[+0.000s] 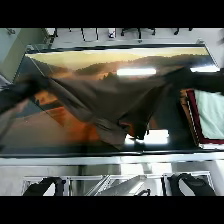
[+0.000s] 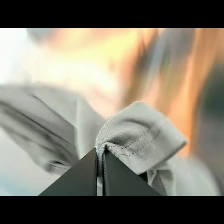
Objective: Fold the shirts.
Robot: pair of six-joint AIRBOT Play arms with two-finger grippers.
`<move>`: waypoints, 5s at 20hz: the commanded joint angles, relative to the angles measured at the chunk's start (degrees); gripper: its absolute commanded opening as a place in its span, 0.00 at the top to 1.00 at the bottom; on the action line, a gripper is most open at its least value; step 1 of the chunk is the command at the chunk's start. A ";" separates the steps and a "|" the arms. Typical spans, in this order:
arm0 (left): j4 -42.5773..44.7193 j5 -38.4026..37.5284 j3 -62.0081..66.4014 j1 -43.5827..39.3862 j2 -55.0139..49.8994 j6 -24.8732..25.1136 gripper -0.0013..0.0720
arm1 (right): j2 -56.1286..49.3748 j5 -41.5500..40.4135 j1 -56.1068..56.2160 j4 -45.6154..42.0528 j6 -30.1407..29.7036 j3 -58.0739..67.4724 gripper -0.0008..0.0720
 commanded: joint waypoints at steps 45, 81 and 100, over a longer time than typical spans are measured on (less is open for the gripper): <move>3.50 43.67 9.33 14.01 -37.05 9.77 0.12 | -21.84 -8.48 -27.47 -18.05 -17.73 -24.81 0.54; 1.31 25.33 -16.68 6.88 -34.84 15.47 0.97 | -44.35 -7.08 -10.82 -10.86 -23.41 -27.71 0.54; 9.01 5.97 49.88 6.64 10.91 1.05 0.97 | 9.77 6.36 -14.23 -4.72 -18.75 37.00 0.95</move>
